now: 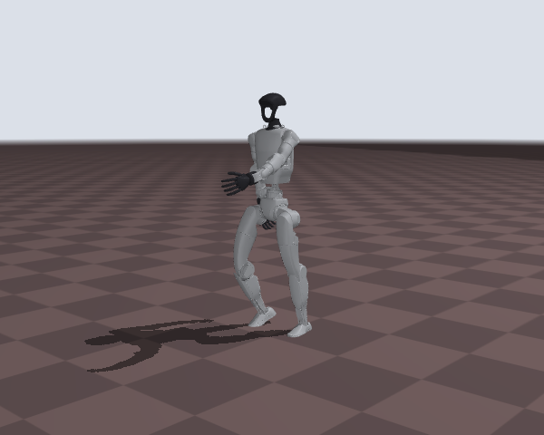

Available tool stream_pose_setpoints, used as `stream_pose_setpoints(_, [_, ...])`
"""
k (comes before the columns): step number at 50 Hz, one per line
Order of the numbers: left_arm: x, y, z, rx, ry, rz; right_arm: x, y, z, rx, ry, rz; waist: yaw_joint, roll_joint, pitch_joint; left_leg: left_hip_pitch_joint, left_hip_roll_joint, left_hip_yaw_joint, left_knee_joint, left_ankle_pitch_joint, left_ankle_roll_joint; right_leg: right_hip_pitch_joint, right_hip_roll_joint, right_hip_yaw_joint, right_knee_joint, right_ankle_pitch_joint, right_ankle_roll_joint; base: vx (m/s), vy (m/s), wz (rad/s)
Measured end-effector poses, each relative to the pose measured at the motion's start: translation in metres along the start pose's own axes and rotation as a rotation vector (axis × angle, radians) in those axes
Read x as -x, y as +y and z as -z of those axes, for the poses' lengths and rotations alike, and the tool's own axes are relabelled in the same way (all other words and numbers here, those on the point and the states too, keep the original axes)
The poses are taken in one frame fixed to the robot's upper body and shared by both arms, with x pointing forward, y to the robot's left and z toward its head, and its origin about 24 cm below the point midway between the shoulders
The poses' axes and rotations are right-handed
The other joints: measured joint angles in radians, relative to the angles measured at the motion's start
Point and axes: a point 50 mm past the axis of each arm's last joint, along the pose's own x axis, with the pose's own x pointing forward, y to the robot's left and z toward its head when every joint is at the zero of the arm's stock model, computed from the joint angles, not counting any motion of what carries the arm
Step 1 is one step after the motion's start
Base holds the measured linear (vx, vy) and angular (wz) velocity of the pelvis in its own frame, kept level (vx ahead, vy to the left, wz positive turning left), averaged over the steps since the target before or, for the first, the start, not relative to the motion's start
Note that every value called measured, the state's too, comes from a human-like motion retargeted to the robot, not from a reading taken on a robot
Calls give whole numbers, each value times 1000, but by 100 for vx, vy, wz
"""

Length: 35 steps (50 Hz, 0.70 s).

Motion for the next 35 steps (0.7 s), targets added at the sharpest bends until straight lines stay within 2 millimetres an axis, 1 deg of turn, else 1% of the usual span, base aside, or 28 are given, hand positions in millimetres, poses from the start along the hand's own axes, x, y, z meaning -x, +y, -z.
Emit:
stream_pose_setpoints(1, [13,-4,42,12,121,-5,2,0,-38,-17,-100,40,45,-21,15,14,-22,9,10,1,6,128,-6,1,-194,-68,12,12,-19,-79])
stream_pose_setpoints(2, [32,-7,84,8,252,-4,7,0,-76,-37,-202,74,95,-45,26,16,-44,23,34,2,15,239,-17,6,-372,-118,27,7,-24,-129])
stream_pose_setpoints(3, [58,-10,127,-28,406,14,16,0,-115,-57,-310,101,155,-76,30,-4,-69,46,86,3,31,315,-36,21,-516,-130,46,2,-27,-155])
stream_pose_setpoints(4, [92,-13,171,-92,586,70,28,1,-153,-80,-411,111,215,-113,35,-63,-85,79,200,3,36,368,-63,39,-637,-103,62,-4,-31,-172])
stream_pose_setpoints(5, [134,-15,210,-163,781,152,45,4,-191,-102,-507,110,275,-154,40,-140,-95,117,345,1,37,410,-95,59,-747,-57,77,-13,-30,-112])
stream_pose_setpoints(6, [182,-18,244,-172,969,242,65,1,-228,-120,-598,114,294,-179,9,-331,-51,128,631,-20,23,392,-107,64,-806,-16,76,-17,-26,-52])
stream_pose_setpoints(7, [233,-20,269,-155,1137,306,90,-3,-263,-147,-701,122,310,-197,-16,-508,-6,128,900,-44,11,373,-114,70,-845,12,77,-19,-18,6])
stream_pose_setpoints(8, [282,-23,287,-103,1263,314,121,-10,-297,-193,-827,141,320,-197,-28,-658,38,107,1134,-76,5,353,-110,77,-845,14,84,-14,-12,1])
stream_pose_setpoints(9, [328,-26,298,-36,1362,300,158,-17,-329,-253,-965,153,329,-195,-29,-782,77,91,1342,-129,9,343,-106,81,-845,15,91,-9,-7,-7])
stream_pose_setpoints(10, [372,-29,304,37,1447,272,199,-24,-357,-323,-1108,158,338,-191,-24,-892,114,76,1537,-194,19,337,-102,85,-845,15,99,-7,-6,-12])
stream_pose_setpoints(11, [410,-33,305,111,1511,254,243,-29,-380,-399,-1256,150,342,-190,-15,-977,161,80,1701,-243,48,332,-101,87,-845,16,94,-5,-7,-10])
stream_pose_setpoints(12, [446,-38,303,177,1572,242,288,-33,-397,-475,-1399,132,345,-190,-6,-1055,208,85,1854,-281,78,328,-100,89,-845,18,87,-5,-8,-2])
stream_pose_setpoints(13, [479,-43,298,233,1630,248,331,-35,-408,-548,-1534,104,346,-191,2,-1121,254,89,1985,-299,109,323,-99,91,-845,20,75,-5,-9,6])
stream_pose_setpoints(15, [535,-51,284,314,1747,299,408,-36,-416,-662,-1763,27,348,-199,17,-1232,311,85,2182,-317,156,314,-101,90,-845,25,54,-3,-9,16])
stream_pose_setpoints(17, [575,-55,268,371,1860,365,464,-34,-414,-707,-1912,-47,349,-212,21,-1304,304,74,2289,-334,176,302,-109,84,-845,33,50,-1,-5,22])
stream_pose_setpoints(18, [591,-57,260,397,1909,394,484,-33,-412,-711,-1961,-76,349,-218,19,-1328,289,69,2320,-339,179,296,-114,82,-845,36,52,1,-2,23])
stream_pose_setpoints(20, [611,-59,249,436,1980,436,512,-30,-408,-700,-2014,-113,341,-226,5,-1354,251,58,2343,-333,174,282,-119,76,-845,40,56,1,0,25])
stream_pose_setpoints(22, [609,-61,250,445,1988,467,521,-25,-408,-684,-2020,-132,320,-224,-20,-1353,202,41,2305,-309,157,268,-116,65,-845,38,59,0,1,31])
stream_pose_setpoints(23, [602,-63,253,439,1969,481,519,-21,-409,-677,-2014,-141,306,-221,-34,-1340,178,32,2267,-298,149,260,-111,60,-845,36,60,0,1,28])
stream_pose_setpoints(25, [575,-65,267,403,1892,500,504,-14,-413,-667,-1983,-152,282,-210,-62,-1282,137,18,2150,-279,135,248,-100,54,-845,33,61,0,1,11])
stream_pose_setpoints(27, [528,-65,285,331,1766,488,469,-7,-419,-662,-1914,-144,270,-199,-81,-1161,105,19,1951,-273,122,246,-90,59,-845,33,64,1,2,-14])
stream_pose_setpoints(28, [499,-64,293,286,1692,470,444,-4,-420,-659,-1865,-132,270,-195,-85,-1078,89,25,1820,-271,113,250,-88,67,-845,32,67,4,4,-48])
stream_pose_setpoints(30, [428,-57,304,180,1526,398,385,1,-419,-640,-1734,-91,287,-191,-64,-848,52,55,1460,-227,90,281,-89,94,-845,31,77,8,5,-85])
stream_pose_setpoints(31, [385,-50,305,119,1433,329,351,2,-415,-614,-1643,-60,305,-183,-32,-679,27,81,1192,-168,75,314,-87,113,-845,31,83,13,8,-115])
stream_pose_setpoints(32, [339,-42,301,67,1328,243,317,2,-409,-591,-1551,-29,319,-166,5,-497,3,107,912,-112,61,351,-79,130,-839,27,89,16,12,-118])
stream_pose_setpoints(33, [289,-34,291,26,1201,124,284,0,-399,-575,-1458,7,328,-131,54,-291,-20,132,606,-63,52,393,-55,144,-821,17,94,13,18,-57])
stream_pose_setpoints(34, [242,-28,275,30,1058,14,250,-5,-385,-559,-1365,53,302,-92,75,-156,-25,141,396,-53,48,406,-24,137,-788,4,87,8,23,26])
stream_pose_setpoints(35, [198,-22,253,62,910,-88,216,-11,-367,-542,-1270,101,260,-51,83,-57,-22,140,233,-63,48,403,13,120,-748,-10,76,-3,26,125])
